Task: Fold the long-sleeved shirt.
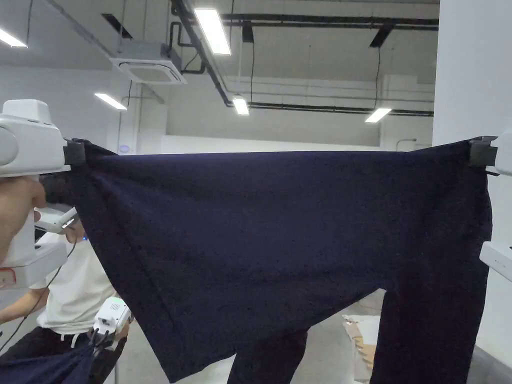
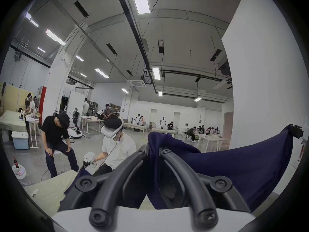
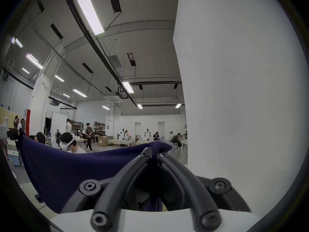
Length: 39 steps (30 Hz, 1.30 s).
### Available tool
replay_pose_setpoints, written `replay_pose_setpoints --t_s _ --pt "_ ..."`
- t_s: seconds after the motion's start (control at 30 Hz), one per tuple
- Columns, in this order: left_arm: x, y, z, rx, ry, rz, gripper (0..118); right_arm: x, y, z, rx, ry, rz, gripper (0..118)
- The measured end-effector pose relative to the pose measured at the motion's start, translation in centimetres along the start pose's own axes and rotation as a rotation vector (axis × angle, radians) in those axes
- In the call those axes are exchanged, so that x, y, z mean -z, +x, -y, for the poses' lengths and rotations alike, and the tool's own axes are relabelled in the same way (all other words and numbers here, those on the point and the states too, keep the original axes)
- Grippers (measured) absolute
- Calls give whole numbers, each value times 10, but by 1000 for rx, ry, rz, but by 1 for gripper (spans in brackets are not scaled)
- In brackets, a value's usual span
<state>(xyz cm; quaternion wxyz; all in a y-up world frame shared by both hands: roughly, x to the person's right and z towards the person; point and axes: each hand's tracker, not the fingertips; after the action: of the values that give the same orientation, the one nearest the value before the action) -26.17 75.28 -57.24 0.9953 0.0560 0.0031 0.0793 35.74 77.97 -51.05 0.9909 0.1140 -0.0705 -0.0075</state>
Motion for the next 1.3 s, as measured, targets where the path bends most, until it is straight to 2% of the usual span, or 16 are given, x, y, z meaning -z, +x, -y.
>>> replay_pose_setpoints --t_s 0.2,0.4,0.47,0.57,0.6,0.63,0.7,0.73,0.77,0.83,0.97,1.0,1.07,1.13,1.23,1.3 --pt "-1 1 81 71 -124 24 15 -8 7 78 9 -94 -9 1" --pt "-52 -11 193 51 -283 56 15 -64 32 188 26 -282 -30 1" --pt "-79 -16 238 71 -373 66 15 -97 44 230 39 -351 -22 1" --pt "-131 -26 301 32 -476 84 15 -151 64 285 50 -450 -31 1" --pt "-151 -30 323 -5 -482 99 15 -176 68 301 41 -485 -37 1" --pt "-171 -31 341 25 -566 101 15 -197 73 317 38 -499 -34 1" --pt "-217 -37 381 4 -596 121 15 -248 84 348 23 -555 -44 1" --pt "-235 -38 399 39 -694 147 15 -272 90 362 59 -573 -35 1" --pt "-258 -40 415 81 -720 163 15 -299 97 377 55 -626 -23 1" --pt "-301 -45 448 83 -792 167 15 -348 108 408 87 -670 -23 1" --pt "-372 -65 504 32 -902 148 15 -442 118 461 52 -814 -36 1" --pt "-387 -68 514 11 -937 140 15 -456 121 471 69 -848 -44 1" --pt "-415 -72 530 26 -1012 134 15 -488 126 485 25 -925 -44 1" --pt "-434 -78 544 9 -1066 143 15 -509 143 506 71 -1005 -75 1" --pt "-451 -82 560 54 -1156 121 15 -526 143 516 -39 -1094 -108 1" --pt "-460 -86 567 52 -1146 106 15 -530 147 524 -42 -1167 -102 1"
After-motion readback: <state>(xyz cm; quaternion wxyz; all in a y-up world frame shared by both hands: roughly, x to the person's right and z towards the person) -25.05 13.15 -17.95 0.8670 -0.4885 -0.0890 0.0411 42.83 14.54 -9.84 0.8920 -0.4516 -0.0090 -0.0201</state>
